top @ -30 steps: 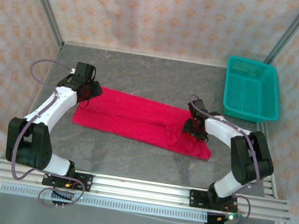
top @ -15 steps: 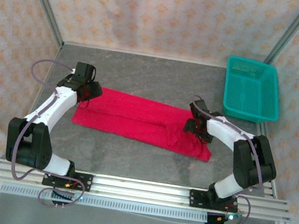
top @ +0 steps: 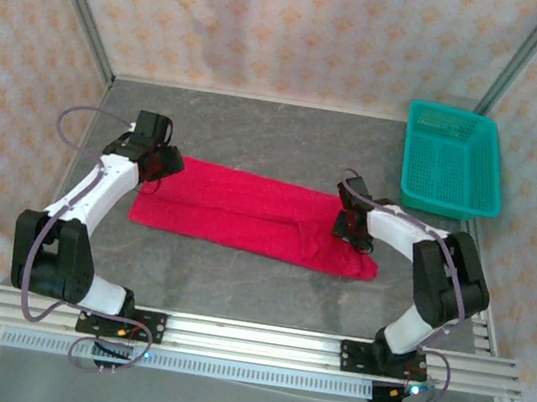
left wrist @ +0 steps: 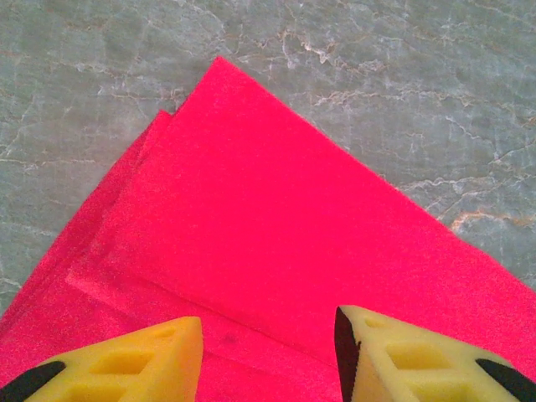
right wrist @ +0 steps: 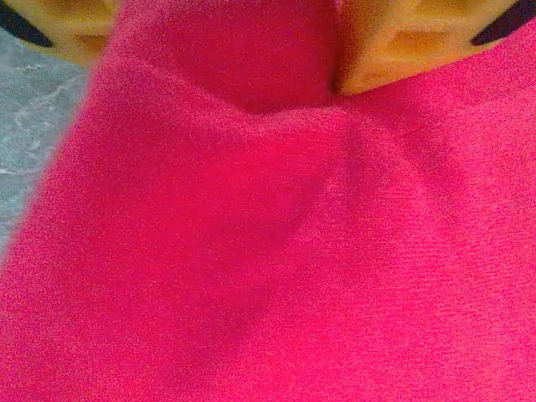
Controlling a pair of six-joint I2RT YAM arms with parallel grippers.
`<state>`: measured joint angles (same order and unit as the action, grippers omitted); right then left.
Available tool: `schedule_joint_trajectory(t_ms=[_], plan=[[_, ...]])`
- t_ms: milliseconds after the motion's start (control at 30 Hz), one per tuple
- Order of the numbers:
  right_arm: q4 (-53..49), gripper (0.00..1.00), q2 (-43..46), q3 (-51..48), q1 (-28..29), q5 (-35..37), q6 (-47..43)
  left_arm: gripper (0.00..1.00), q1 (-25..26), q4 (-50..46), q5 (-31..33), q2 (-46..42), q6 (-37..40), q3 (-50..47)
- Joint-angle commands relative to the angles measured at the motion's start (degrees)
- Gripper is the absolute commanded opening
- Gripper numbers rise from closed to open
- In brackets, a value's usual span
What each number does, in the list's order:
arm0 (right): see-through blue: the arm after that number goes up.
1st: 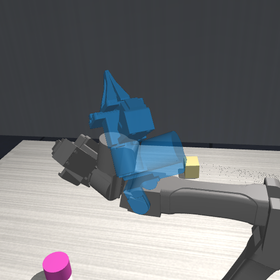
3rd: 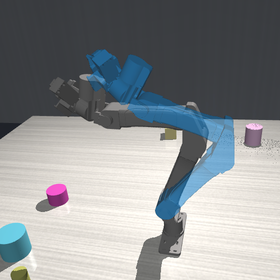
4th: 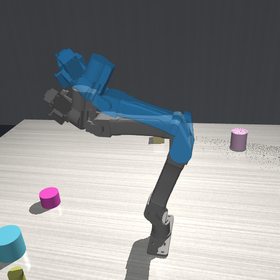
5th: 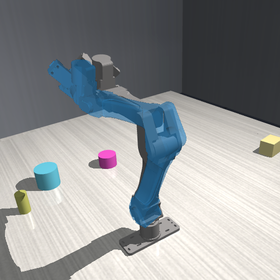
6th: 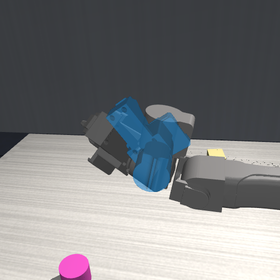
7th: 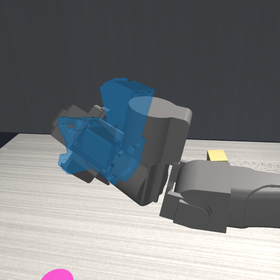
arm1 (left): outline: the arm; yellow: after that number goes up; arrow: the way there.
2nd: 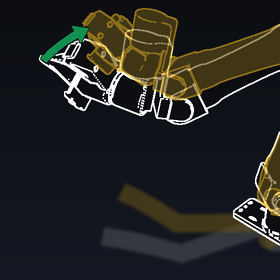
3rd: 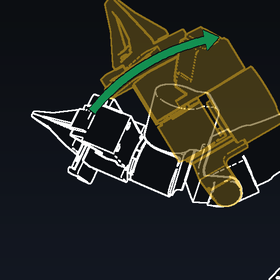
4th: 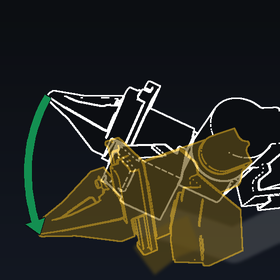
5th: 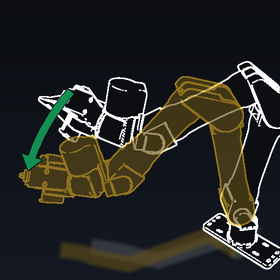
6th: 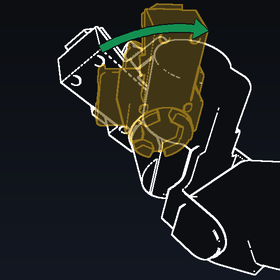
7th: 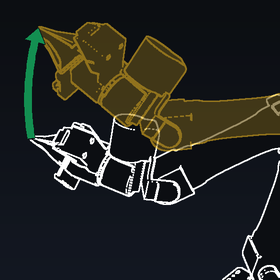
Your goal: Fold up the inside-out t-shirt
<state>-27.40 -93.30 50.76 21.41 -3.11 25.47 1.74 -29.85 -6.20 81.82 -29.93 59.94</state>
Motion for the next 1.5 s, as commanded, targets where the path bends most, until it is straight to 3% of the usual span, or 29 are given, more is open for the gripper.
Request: schedule_joint_trajectory(t_ms=[0,133,500,800,933,1067,1233,1467], plan=[[-1.57,0.20,0.69,-1.98,-0.20,0.18,-0.30,0.47,-0.33,-0.50,-1.72,1.21,0.63,1.69],[-4.61,0.00,3.55,-1.74,-0.84,2.40,-1.08,0.47,0.00,-0.23,-3.29,2.31,0.67,1.73],[-17.00,0.00,20.46,0.24,-8.21,6.54,-5.40,0.46,6.70,4.97,-5.37,5.64,-4.14,1.83],[-20.07,0.00,22.06,5.52,-7.08,0.01,-4.17,0.46,7.93,10.16,-9.74,19.97,-4.89,4.82],[-21.64,0.00,21.97,10.05,-3.12,-0.61,-0.80,0.45,6.78,7.32,-11.45,24.30,-3.87,8.97],[-22.07,0.00,18.73,16.99,4.69,1.02,4.07,0.45,3.51,7.50,-12.10,19.18,-4.52,7.64],[-21.36,0.00,8.67,27.66,15.33,3.83,8.10,0.45,-1.62,3.75,-12.47,12.09,-5.02,5.45],[-20.80,0.00,-6.90,44.47,24.26,4.43,8.66,0.45,-8.31,7.17,-17.60,7.66,-9.27,-2.31]])
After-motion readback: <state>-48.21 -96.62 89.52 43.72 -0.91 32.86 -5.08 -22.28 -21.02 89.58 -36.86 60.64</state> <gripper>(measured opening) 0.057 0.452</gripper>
